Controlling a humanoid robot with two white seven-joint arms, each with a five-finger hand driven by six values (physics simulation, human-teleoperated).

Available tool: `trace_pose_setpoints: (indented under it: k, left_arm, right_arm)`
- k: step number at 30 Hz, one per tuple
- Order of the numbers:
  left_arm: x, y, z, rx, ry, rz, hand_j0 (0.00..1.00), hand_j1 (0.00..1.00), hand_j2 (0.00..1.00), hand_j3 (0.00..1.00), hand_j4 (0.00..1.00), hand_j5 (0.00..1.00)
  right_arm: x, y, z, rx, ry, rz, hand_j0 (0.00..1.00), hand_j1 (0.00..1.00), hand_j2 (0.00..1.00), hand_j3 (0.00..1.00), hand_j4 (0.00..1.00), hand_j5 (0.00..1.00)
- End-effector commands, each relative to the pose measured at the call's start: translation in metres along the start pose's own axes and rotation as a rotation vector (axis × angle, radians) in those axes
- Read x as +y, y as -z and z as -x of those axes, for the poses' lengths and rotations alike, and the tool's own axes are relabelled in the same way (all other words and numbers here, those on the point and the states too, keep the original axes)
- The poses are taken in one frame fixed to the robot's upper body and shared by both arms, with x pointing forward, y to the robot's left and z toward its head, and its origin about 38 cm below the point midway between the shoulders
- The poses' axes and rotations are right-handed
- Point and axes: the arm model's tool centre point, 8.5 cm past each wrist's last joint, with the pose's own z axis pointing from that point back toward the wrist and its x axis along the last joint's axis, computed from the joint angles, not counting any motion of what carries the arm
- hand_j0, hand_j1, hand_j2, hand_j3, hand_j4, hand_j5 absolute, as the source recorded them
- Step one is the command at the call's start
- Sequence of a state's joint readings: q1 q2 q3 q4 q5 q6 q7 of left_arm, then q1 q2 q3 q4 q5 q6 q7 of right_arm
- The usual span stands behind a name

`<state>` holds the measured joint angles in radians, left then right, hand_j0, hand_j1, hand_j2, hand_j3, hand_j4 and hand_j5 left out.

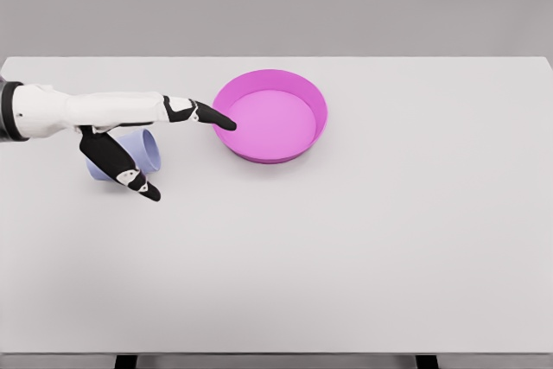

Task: Flip the cup with left arm and place it on the plate

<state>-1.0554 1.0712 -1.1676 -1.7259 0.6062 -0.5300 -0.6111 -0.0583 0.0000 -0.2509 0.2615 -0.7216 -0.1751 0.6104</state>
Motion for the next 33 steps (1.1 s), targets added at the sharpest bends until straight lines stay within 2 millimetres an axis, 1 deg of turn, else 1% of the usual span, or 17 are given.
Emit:
trace_pose_setpoints:
  k: [1,3,7,9,10,11,12,13,15,17,18,20,21,22,23,30,33]
  left_arm:
    - [0.001,0.0,-0.003,-0.01,-0.01,-0.007,1.0,1.0,1.0,1.0,1.0,1.0]
    - [-0.001,0.0,-0.002,-0.027,-0.043,-0.022,1.0,1.0,1.0,1.0,1.0,1.0]
    - [0.006,-0.003,-0.006,-0.093,-0.148,-0.097,1.0,1.0,1.0,1.0,1.0,1.0]
    - [0.014,-0.028,-0.009,-0.057,-0.16,-0.146,1.0,1.0,1.0,1.0,1.0,1.0]
    - [0.019,-0.035,-0.012,-0.049,-0.14,-0.162,1.0,1.0,1.0,1.0,1.0,1.0]
    - [0.014,-0.041,-0.007,-0.028,-0.15,-0.171,1.0,1.0,1.0,1.0,1.0,1.0]
    - [0.01,-0.041,-0.005,-0.038,-0.167,-0.185,1.0,1.0,1.0,1.0,1.0,1.0]
    - [0.011,-0.044,-0.001,-0.007,-0.197,-0.209,1.0,1.0,1.0,1.0,1.0,1.0]
    - [0.006,-0.031,0.005,-0.013,-0.254,-0.222,1.0,1.0,1.0,1.0,1.0,1.0]
    - [0.012,-0.031,0.012,0.053,-0.293,-0.283,1.0,1.0,1.0,1.0,1.0,1.0]
    - [0.018,-0.036,0.022,0.144,-0.34,-0.375,1.0,1.0,1.0,1.0,1.0,1.0]
    - [0.019,-0.043,0.042,0.335,-0.362,-0.474,1.0,1.0,1.0,1.0,1.0,1.0]
    - [0.013,-0.046,0.053,0.47,-0.349,-0.455,1.0,1.0,1.0,1.0,1.0,1.0]
    - [0.002,-0.047,0.062,0.617,-0.386,-0.422,1.0,1.0,1.0,1.0,1.0,1.0]
    - [-0.001,-0.051,0.067,0.682,-0.416,-0.414,1.0,1.0,1.0,1.0,1.0,1.0]
    - [-0.005,-0.05,0.07,0.704,-0.399,-0.389,1.0,1.0,1.0,1.0,1.0,1.0]
    - [-0.004,-0.037,0.066,0.635,-0.389,-0.372,1.0,1.0,1.0,1.0,1.0,1.0]
  right_arm:
    - [-0.001,-0.001,0.001,0.001,0.004,0.002,1.0,1.0,1.0,1.0,1.0,1.0]
    - [-0.001,0.0,0.001,0.002,0.007,0.0,1.0,1.0,1.0,1.0,1.0,1.0]
    - [-0.001,0.0,0.001,0.003,0.006,0.001,1.0,1.0,1.0,1.0,1.0,1.0]
    - [-0.001,0.0,0.001,0.004,0.003,0.001,1.0,1.0,1.0,1.0,1.0,1.0]
    - [-0.001,0.0,0.001,0.004,0.003,0.001,1.0,1.0,1.0,1.0,1.0,1.0]
    - [-0.001,0.0,0.001,0.003,0.004,0.001,1.0,1.0,1.0,1.0,1.0,1.0]
    - [-0.001,0.0,0.001,0.004,0.003,0.001,1.0,1.0,1.0,1.0,1.0,1.0]
    - [-0.001,0.0,0.001,0.004,0.003,0.001,1.0,1.0,1.0,1.0,1.0,1.0]
    - [-0.001,0.0,0.001,0.003,0.004,0.001,1.0,1.0,1.0,1.0,1.0,1.0]
    - [-0.001,0.0,0.001,0.004,0.003,0.001,1.0,1.0,1.0,1.0,1.0,1.0]
    - [-0.001,0.0,0.001,0.004,0.003,0.001,1.0,1.0,1.0,1.0,1.0,1.0]
    - [-0.001,0.0,0.001,0.004,0.003,0.001,1.0,1.0,1.0,1.0,1.0,1.0]
    - [-0.001,0.0,0.001,0.004,0.003,0.001,1.0,1.0,1.0,1.0,1.0,1.0]
    - [-0.001,0.0,0.001,0.004,0.003,0.001,1.0,1.0,1.0,1.0,1.0,1.0]
    - [-0.001,0.0,0.001,0.004,0.003,0.001,1.0,1.0,1.0,1.0,1.0,1.0]
    - [-0.001,0.0,0.001,0.004,0.003,0.001,1.0,1.0,1.0,1.0,1.0,1.0]
    - [-0.001,0.0,0.001,0.004,0.003,0.001,1.0,1.0,1.0,1.0,1.0,1.0]
